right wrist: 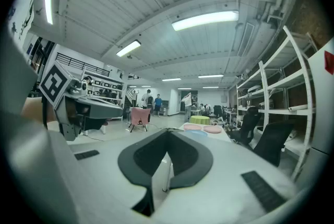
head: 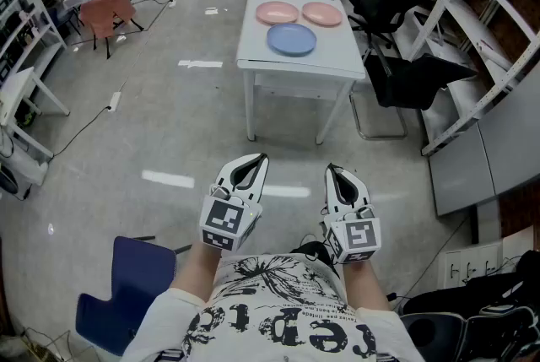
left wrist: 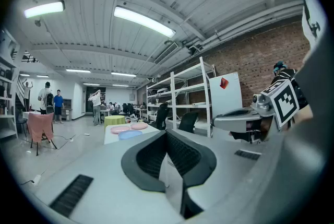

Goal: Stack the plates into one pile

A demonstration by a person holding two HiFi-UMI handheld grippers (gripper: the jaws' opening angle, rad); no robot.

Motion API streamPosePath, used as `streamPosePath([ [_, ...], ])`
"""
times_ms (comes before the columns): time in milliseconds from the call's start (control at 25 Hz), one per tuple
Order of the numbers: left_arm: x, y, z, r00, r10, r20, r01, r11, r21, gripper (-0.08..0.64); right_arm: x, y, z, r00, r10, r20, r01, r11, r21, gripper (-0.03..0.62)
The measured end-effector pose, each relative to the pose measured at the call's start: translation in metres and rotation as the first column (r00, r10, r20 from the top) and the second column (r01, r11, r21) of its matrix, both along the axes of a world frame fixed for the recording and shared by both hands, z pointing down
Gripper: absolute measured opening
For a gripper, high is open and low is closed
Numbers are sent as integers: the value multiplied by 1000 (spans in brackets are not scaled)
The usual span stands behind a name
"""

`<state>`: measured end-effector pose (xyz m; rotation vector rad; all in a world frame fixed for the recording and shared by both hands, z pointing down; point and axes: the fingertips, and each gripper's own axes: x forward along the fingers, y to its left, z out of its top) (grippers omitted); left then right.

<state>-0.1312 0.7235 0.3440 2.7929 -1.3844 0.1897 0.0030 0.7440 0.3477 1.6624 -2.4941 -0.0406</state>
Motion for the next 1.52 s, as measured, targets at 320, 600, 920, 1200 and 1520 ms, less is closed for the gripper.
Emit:
streamPosePath([
  [320, -9, -7, 0, 1000, -1, -11, 1, 1000, -5, 11, -11, -8, 0, 1000, -11, -13, 11, 1000, -10, 5],
  [600, -17, -17, 9, 1000, -8, -18, 8, 1000, -22, 11, -14, -20, 21, 999, 2, 41, 2, 997, -79, 6],
  [920, -19, -28, 20, 999, -5, -40, 3, 998, -59, 9, -12, -32, 14, 1000, 24, 9, -24, 999, -43, 6],
  [1200, -5, -63, 32, 999, -13, -32, 11, 997, -72, 11, -8, -69, 31, 1000, -21, -12, 20, 997, -69, 6],
  [1520, 21, -157, 31, 998, -54, -26, 52, 996, -71, 11, 18, -171, 41, 997, -79, 17, 81, 991, -103, 6],
])
